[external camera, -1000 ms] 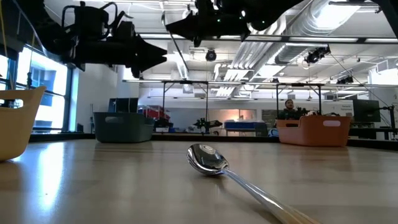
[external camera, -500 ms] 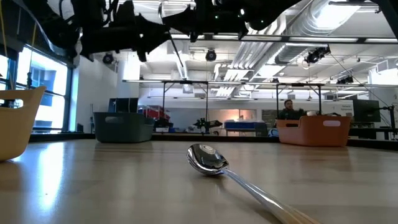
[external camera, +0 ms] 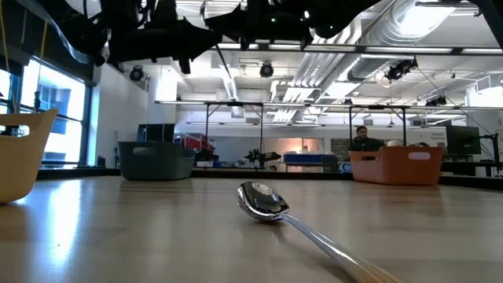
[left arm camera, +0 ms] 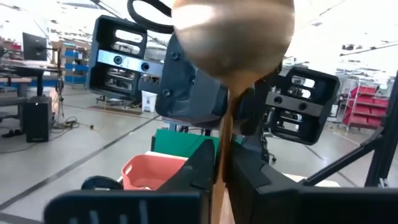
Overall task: Sort silverware by color (type)
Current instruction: Put the gold spoon into the yellow bin
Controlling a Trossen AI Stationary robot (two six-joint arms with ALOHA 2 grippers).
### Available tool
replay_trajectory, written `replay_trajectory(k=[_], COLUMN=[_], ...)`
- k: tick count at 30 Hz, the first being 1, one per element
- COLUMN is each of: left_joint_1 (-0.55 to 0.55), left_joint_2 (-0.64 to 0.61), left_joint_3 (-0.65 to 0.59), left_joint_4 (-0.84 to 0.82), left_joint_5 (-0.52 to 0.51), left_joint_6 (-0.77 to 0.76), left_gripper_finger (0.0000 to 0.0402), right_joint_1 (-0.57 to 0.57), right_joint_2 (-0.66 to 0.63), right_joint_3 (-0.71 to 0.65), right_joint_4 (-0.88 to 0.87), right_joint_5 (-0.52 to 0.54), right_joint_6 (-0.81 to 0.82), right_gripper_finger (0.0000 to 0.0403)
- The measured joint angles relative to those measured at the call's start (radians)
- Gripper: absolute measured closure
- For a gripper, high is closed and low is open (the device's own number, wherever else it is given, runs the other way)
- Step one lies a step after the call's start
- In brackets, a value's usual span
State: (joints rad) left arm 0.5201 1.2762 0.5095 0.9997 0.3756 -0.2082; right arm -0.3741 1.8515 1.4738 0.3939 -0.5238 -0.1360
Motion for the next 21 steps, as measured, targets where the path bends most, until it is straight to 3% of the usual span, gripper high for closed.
replay_trajectory(k=[5,10,12,15,18,21], left_joint_1=[0.001,0.009,0.01,-0.004,-0.05,-0.119], left_joint_2=[0.0,-0.033,-0.073,-0.138,-0.196,-0.236], left_joint_3=[0.0,0.008,0.031,0.082,0.147,0.229], left_joint_4=[-0.006,-0.114,-0.244,-0.519,-0.772,-1.032], left_joint_5=[0.036,0.064,0.062,0.056,0.003,-0.103], left_joint_6=[0.002,-0.015,0.005,0.055,0.093,0.105], left_gripper_finger=[0.0391,0.0396,0.0396,0.0396,0.0396,0.0396], right_joint_1=[0.001,-0.022,-0.038,-0.056,-0.078,-0.104], right_joint_2=[-0.002,-0.088,-0.141,-0.213,-0.271,-0.304], right_joint_3=[0.0,0.0,0.001,0.001,0.001,-0.07], right_joint_4=[-0.002,-0.081,-0.176,-0.359,-0.504,-0.513], right_joint_5=[-0.002,0.018,0.039,0.161,0.214,0.203], right_joint_6=[0.027,0.011,-0.037,-0.128,-0.199,-0.205], right_gripper_finger=[0.0396,0.0349,0.0332,0.0331,0.0365,0.0397])
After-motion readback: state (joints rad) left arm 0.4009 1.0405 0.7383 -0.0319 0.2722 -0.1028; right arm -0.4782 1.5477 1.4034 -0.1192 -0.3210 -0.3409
